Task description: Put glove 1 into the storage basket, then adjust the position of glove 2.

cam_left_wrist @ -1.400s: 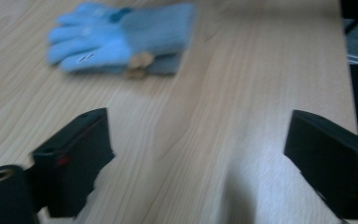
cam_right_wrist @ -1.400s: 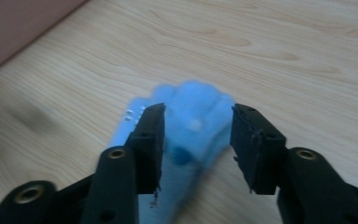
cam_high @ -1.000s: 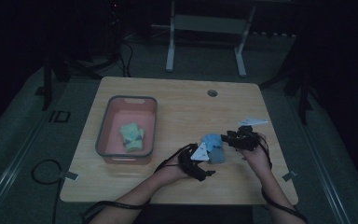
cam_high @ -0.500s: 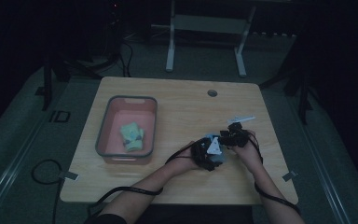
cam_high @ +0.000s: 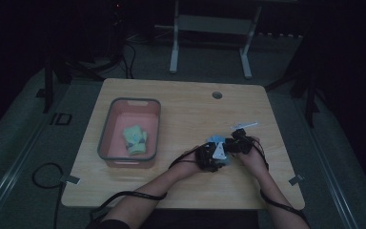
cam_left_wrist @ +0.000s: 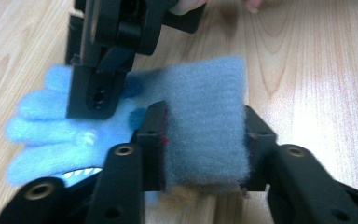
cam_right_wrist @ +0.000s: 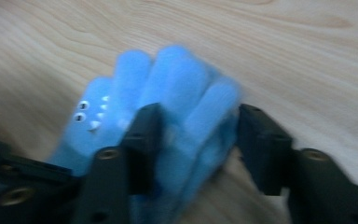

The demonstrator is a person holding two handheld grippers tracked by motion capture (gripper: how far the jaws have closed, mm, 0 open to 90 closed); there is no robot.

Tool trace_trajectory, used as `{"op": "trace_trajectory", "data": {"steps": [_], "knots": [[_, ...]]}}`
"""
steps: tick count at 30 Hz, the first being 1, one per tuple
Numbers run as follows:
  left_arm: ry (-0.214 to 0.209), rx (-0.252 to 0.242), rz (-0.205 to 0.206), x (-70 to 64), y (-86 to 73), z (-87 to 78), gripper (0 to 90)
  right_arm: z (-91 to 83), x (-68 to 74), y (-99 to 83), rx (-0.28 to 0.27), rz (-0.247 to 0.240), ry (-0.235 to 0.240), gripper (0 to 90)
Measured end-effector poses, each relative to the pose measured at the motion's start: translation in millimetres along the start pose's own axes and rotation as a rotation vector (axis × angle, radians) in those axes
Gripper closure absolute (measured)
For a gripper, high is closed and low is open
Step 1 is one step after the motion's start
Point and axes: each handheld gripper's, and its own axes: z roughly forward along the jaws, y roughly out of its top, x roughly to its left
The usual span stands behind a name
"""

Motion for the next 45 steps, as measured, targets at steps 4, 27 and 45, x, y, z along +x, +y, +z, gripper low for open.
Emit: {"op": "trace_trajectory", "data": {"steps": [4, 27, 45], "knots": [[-0.023, -0.009, -0.033, 6.1, 0.7, -3.8, 73.3, 0.9, 2.2, 1.8, 0.020, 0.012, 0.041, 70.8], [0.000, 0.009, 0.009, 12.5, 10.7, -55.3, 76.0, -16.8, 23.8, 26.2, -0.068, 0.029, 0.166, 78.2], [0.012, 0.024, 0.026, 18.0, 14.1, -81.4, 76.2, -26.2, 39.7, 46.3, -0.095, 0.017, 0.201, 78.4]]}}
